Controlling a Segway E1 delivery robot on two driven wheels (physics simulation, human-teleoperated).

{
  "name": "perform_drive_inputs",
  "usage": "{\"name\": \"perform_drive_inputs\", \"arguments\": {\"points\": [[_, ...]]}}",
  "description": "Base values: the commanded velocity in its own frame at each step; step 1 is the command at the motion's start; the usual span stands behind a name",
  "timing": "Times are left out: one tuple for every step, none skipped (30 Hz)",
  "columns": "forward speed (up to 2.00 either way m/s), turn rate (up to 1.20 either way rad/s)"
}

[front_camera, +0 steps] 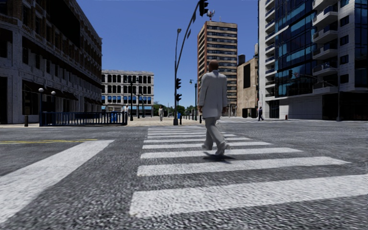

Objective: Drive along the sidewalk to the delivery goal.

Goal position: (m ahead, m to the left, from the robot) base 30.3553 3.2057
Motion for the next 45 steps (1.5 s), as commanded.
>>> {"name": "perform_drive_inputs", "arguments": {"points": [[0.63,0.0],[0.63,0.0],[0.63,0.0],[0.64,0.0],[0.64,0.0],[0.66,0.0],[0.68,0.0],[0.69,0.0],[0.69,0.0],[0.7,0.0],[0.73,0.0],[0.76,0.0],[0.8,0.0],[0.8,0.0],[0.87,0.0],[0.93,0.0],[0.96,0.0],[0.96,0.0],[1.02,0.0],[1.16,0.0],[1.54,0.0],[1.54,0.0],[2.0,0.0],[2.0,0.0],[2.0,0.0],[2.0,0.0],[2.0,0.0],[2.0,0.0],[2.0,0.0],[2.0,0.0],[2.0,0.0],[2.0,0.0],[2.0,0.0],[2.0,0.0],[2.0,0.0],[2.0,0.0],[2.0,0.0],[2.0,0.0],[2.0,0.0],[2.0,0.0],[2.0,0.0],[2.0,0.0],[2.0,0.0],[2.0,0.0],[1.99,0.0]]}}
